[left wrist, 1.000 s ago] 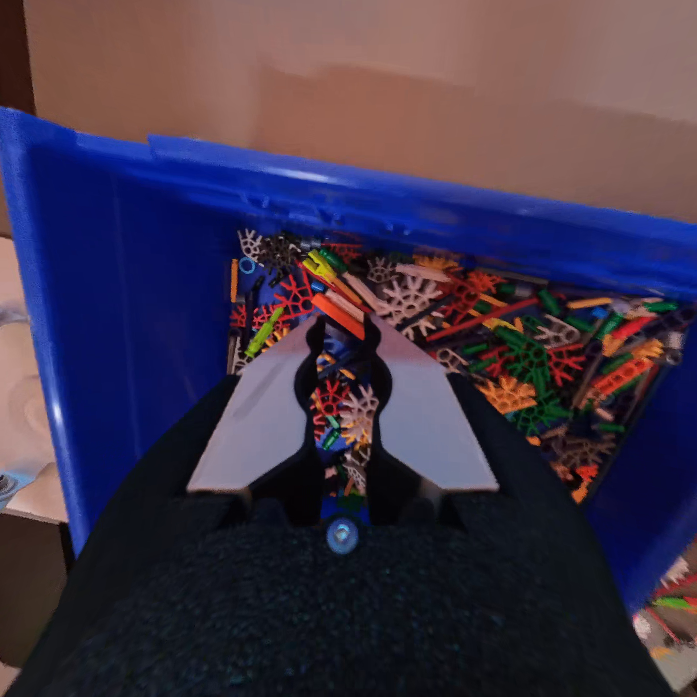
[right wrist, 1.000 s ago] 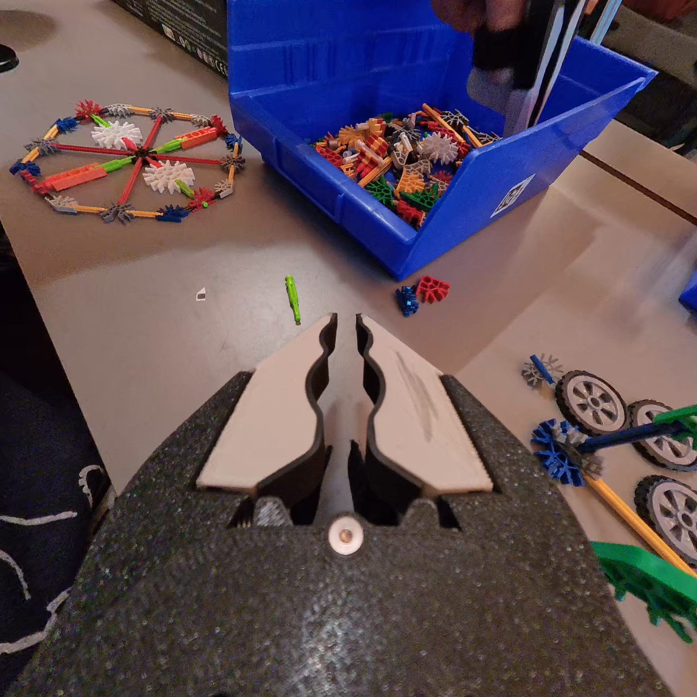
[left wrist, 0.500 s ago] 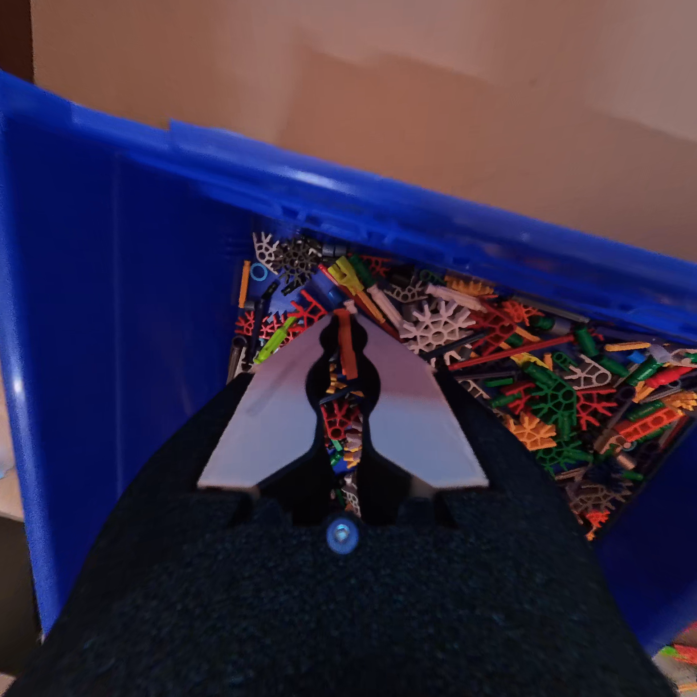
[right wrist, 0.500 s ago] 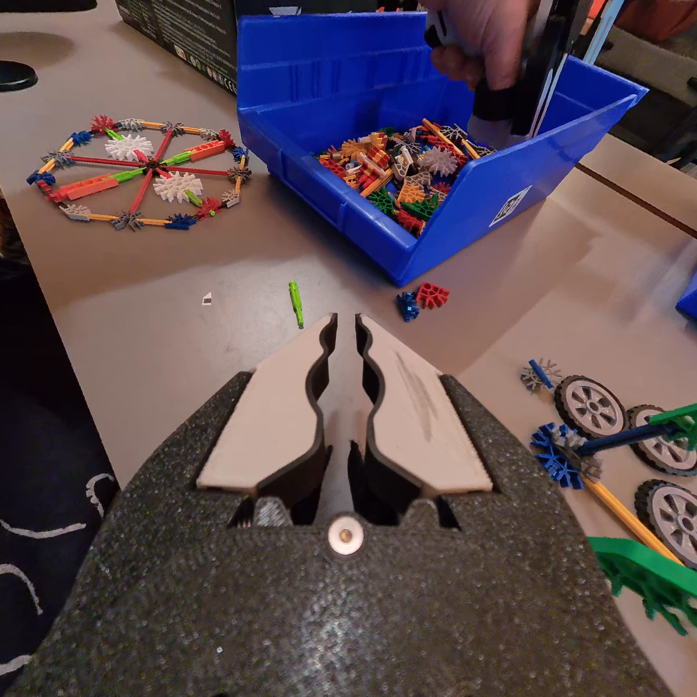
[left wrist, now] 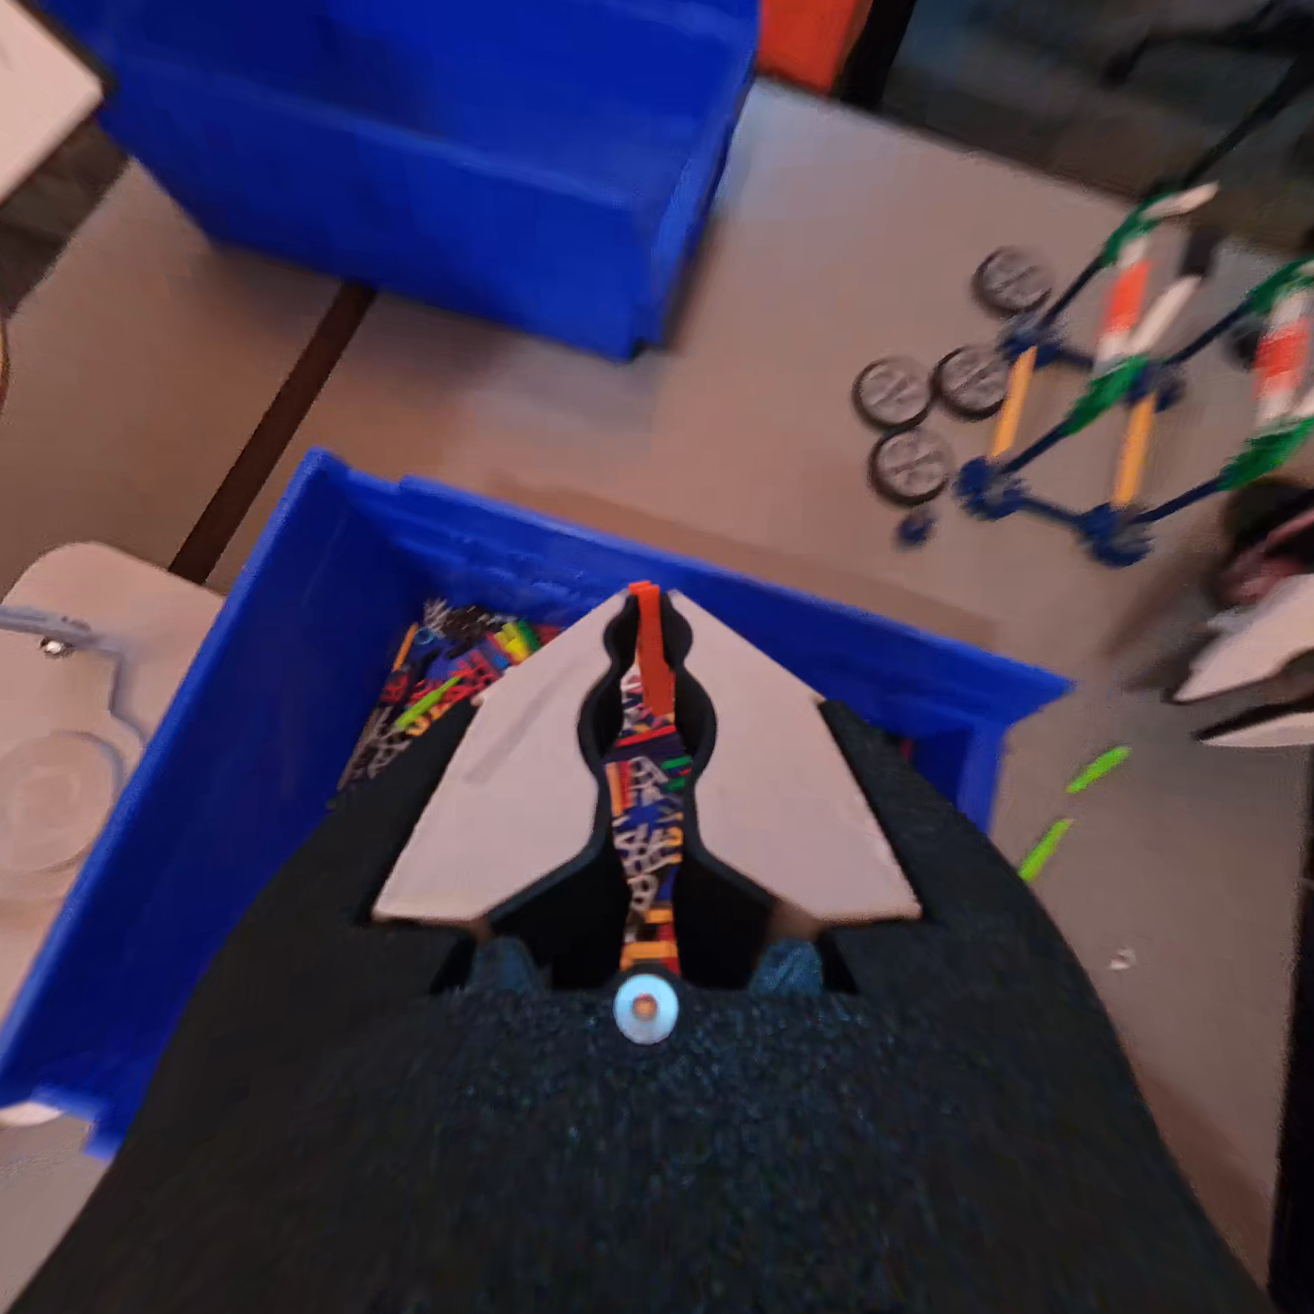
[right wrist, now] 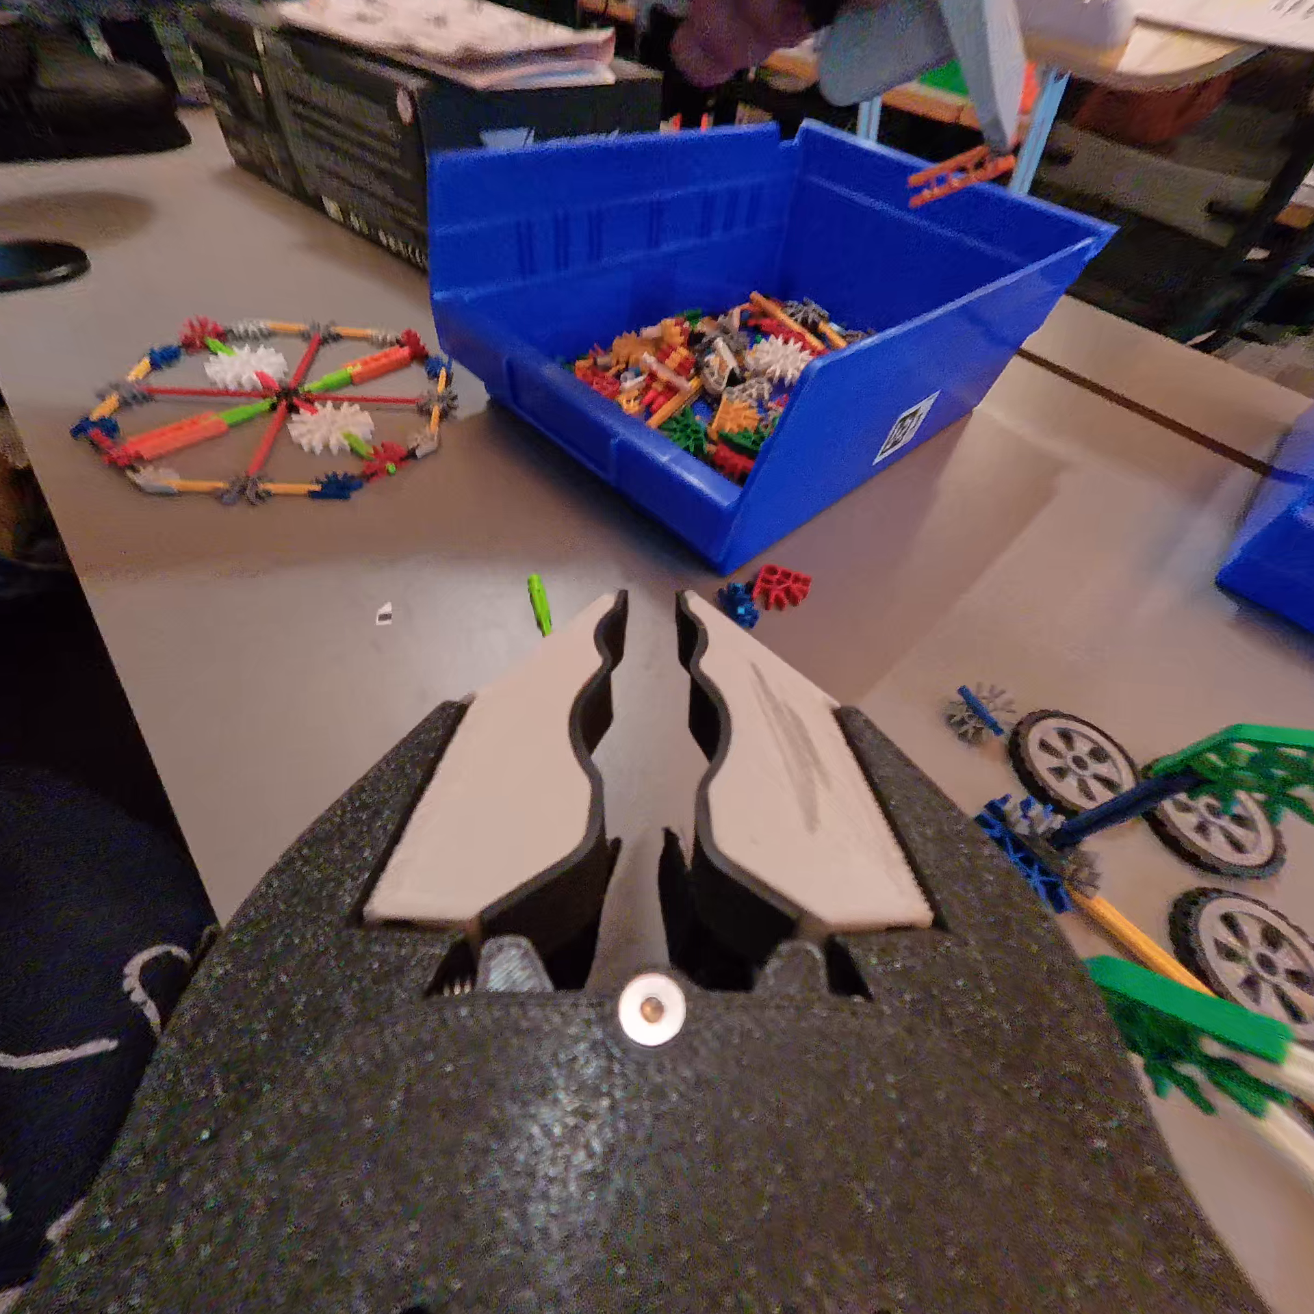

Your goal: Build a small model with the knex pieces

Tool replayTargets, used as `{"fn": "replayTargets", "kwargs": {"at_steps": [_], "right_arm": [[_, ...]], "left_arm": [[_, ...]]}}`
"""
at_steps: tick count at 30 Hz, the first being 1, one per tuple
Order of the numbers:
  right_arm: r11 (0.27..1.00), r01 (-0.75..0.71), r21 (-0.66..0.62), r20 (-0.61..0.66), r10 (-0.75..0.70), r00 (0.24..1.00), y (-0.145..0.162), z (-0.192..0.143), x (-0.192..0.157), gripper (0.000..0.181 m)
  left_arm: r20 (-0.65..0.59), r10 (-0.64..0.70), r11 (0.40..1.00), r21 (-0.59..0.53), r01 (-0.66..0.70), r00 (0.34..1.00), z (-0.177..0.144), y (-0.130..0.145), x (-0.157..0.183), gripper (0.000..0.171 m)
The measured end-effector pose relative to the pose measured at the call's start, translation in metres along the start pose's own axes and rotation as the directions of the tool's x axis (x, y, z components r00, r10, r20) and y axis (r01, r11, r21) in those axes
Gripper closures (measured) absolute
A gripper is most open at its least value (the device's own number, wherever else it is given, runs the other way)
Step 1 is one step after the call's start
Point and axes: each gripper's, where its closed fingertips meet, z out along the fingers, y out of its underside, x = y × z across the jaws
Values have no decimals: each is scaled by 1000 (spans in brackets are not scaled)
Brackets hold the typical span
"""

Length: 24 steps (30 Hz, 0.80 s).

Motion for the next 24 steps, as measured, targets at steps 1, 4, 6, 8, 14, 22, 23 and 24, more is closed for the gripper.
{"fn": "replayTargets", "kwargs": {"at_steps": [1,4,6,8,14,22,23,24], "right_arm": [[1000,-7,21,-10,7,1000,-5,-2,2,166],[994,-18,106,-42,22,999,-31,-11,6,157],[987,-10,161,-68,22,997,-52,-14,7,154],[981,2,192,-96,17,995,-67,-13,9,152],[971,-43,234,-94,67,993,-89,-7,11,151],[956,-210,203,37,207,978,-77,-4,0,155],[958,-210,197,47,205,978,-75,-4,-2,163],[959,-206,196,45,201,979,-73,-5,-4,165]], "left_arm": [[-7,-1,999,54,2,1000,-10,-5,15,167],[-53,-28,975,217,39,998,-33,-15,65,167],[-104,-50,951,298,79,993,-40,-15,98,167],[-130,-88,920,369,131,988,-44,-13,123,167],[-233,-214,800,515,307,949,-43,-4,168,167],[-341,-252,668,616,418,906,-35,7,206,167],[-355,-253,663,614,429,900,-33,8,210,167],[-367,-261,649,618,444,893,-32,9,213,167]]}}
